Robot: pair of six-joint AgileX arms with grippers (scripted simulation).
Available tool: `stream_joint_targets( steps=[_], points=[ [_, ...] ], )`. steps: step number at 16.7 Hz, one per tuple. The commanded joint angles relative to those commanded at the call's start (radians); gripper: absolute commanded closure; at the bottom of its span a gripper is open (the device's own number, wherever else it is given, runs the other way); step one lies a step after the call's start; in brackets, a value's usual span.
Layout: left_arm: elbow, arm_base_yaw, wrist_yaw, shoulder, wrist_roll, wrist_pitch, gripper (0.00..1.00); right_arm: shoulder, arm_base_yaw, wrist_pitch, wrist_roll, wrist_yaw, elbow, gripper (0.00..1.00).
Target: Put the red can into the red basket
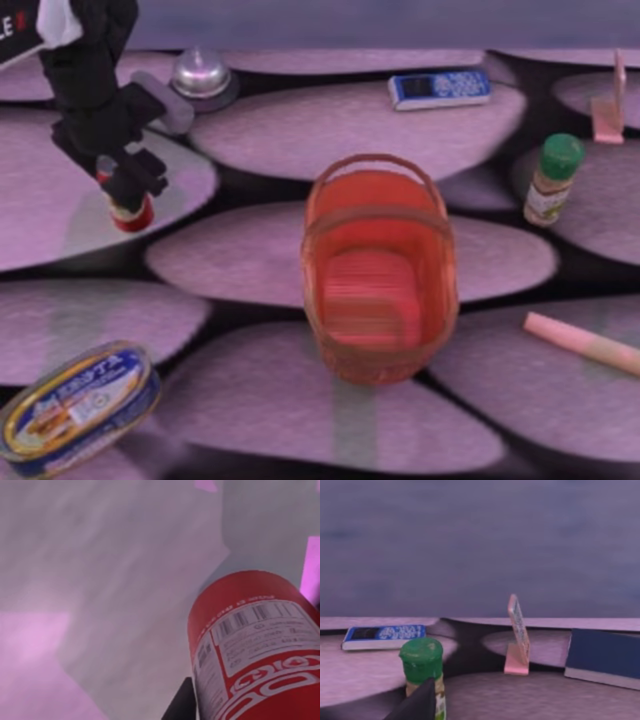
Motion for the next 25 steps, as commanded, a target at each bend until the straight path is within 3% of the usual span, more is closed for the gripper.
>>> stream_joint_targets(
  steps=[7, 11, 16, 25],
  points=[
    [0.000, -0.003, 0.000, -0.002, 0.001, 0.000, 1.00, 0.000, 0.000, 0.000, 0.000, 0.000, 0.000, 0.00],
    [-0.031, -0.014, 0.074, -0.018, -0.032, 0.101, 1.00, 0.000, 0.000, 0.000, 0.000, 0.000, 0.000, 0.00],
    [-0.150, -0.052, 0.303, -0.071, -0.139, 0.434, 1.00, 0.000, 0.000, 0.000, 0.000, 0.000, 0.000, 0.00],
    [-0.515, -0.139, 0.872, -0.214, -0.443, 1.344, 1.00, 0.000, 0.000, 0.000, 0.000, 0.000, 0.000, 0.00]
  ],
)
